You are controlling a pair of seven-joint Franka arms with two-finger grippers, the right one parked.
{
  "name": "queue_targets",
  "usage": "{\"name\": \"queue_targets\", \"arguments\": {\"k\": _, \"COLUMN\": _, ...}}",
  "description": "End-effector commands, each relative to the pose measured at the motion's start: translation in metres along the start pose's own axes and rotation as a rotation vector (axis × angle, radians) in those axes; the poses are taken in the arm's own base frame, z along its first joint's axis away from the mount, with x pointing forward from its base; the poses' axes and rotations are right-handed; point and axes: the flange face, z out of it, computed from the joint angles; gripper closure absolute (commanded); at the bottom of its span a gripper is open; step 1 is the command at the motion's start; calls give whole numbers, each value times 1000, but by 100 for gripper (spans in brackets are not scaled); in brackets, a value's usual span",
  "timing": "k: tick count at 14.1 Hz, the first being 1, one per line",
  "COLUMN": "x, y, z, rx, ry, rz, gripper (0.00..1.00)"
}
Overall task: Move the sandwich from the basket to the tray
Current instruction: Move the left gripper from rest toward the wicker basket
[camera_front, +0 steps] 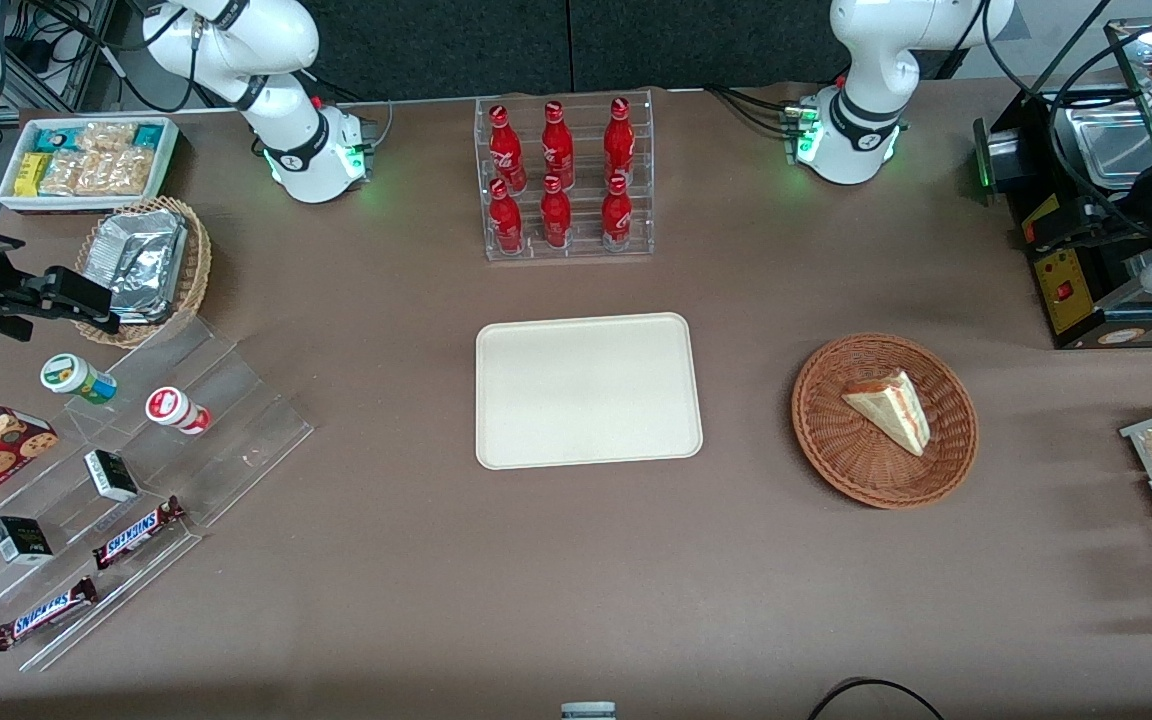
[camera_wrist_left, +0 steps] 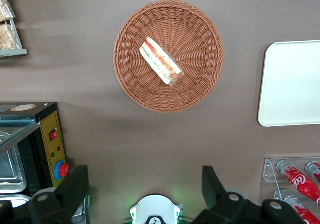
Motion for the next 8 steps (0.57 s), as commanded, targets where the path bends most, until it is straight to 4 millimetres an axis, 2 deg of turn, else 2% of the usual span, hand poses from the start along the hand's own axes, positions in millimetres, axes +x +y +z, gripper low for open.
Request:
{"name": "queue_targets", "arguments": {"k": 1, "x": -3, "y": 4, "z": -7, "rx": -1, "ry": -1, "rz": 4, "gripper": 0}}
{"name": "queue_targets", "arguments": {"k": 4, "x": 5, "y": 6, "z": 2, "rx": 10, "ry": 9, "rz": 5, "gripper": 0}}
{"name": "queue_targets", "arguments": {"k": 8, "x": 22, "y": 9, "z": 60, "rx": 4, "ry": 21, "rz": -9, "gripper": 0}}
